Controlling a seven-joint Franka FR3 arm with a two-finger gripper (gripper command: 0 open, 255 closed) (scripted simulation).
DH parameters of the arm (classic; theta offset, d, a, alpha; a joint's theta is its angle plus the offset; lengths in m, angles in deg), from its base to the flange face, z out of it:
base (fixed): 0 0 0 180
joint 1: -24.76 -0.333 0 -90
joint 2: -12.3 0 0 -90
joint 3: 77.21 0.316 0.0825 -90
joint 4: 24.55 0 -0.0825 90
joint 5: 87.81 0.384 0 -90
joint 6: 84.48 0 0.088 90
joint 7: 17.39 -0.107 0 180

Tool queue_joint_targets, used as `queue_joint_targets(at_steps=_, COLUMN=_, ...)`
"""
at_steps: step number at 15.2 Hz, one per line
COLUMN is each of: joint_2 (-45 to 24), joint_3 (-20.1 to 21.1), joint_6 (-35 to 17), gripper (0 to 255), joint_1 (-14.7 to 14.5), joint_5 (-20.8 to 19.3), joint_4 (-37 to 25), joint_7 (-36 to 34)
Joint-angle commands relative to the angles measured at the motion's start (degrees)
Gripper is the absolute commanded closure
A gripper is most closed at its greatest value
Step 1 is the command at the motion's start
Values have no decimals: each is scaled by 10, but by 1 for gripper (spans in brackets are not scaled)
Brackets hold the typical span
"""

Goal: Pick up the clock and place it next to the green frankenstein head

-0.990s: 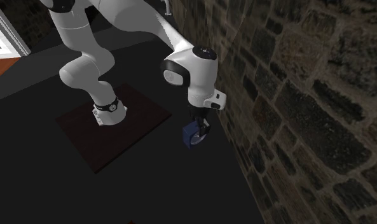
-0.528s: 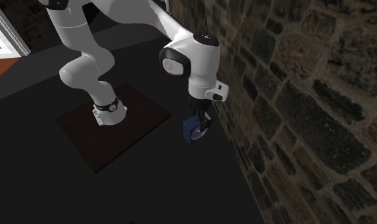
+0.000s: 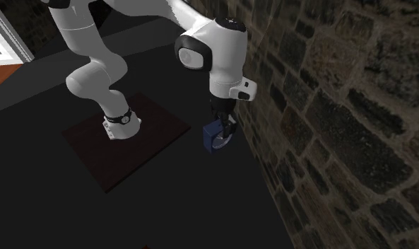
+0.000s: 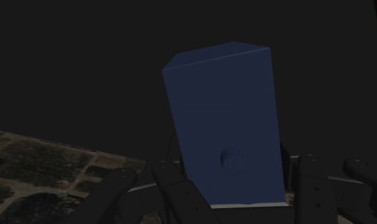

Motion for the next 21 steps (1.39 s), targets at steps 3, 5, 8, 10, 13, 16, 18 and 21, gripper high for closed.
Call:
queue_joint_targets(at_steps=3, joint_2=11, joint_3=0, joint_6=31, gripper=255, joint_1=0, joint_5=0, joint_4=-20, joint_7=1)
queue_joint_targets(at_steps=5, joint_2=16, joint_3=0, joint_6=46, gripper=255, joint_1=0, joint_5=0, joint_4=-30, joint_7=1)
queue_joint_targets(at_steps=8, joint_2=21, joint_3=0, joint_6=68, gripper=255, joint_1=0, joint_5=0, joint_4=-46, joint_7=1)
queue_joint_targets(at_steps=10, joint_2=25, joint_3=0, joint_6=83, gripper=255, joint_1=0, joint_5=0, joint_4=-58, joint_7=1)
queue_joint_targets(at_steps=13, joint_2=29, joint_3=0, joint_6=105, gripper=255, joint_1=0, joint_5=0, joint_4=-76, joint_7=1)
queue_joint_targets(at_steps=16, joint_2=32, joint_3=0, joint_6=128, gripper=255, joint_1=0, joint_5=0, joint_4=-96, joint_7=1)
queue_joint_targets(at_steps=18, joint_2=46, joint_3=-6, joint_6=132, gripper=255, joint_1=6, joint_5=0, joint_4=-86, joint_7=12)
queue_joint_targets(at_steps=21, joint_2=83, joint_3=-24, joint_6=126, gripper=255, joint_1=22, joint_5=-3, joint_4=-43, joint_7=46)
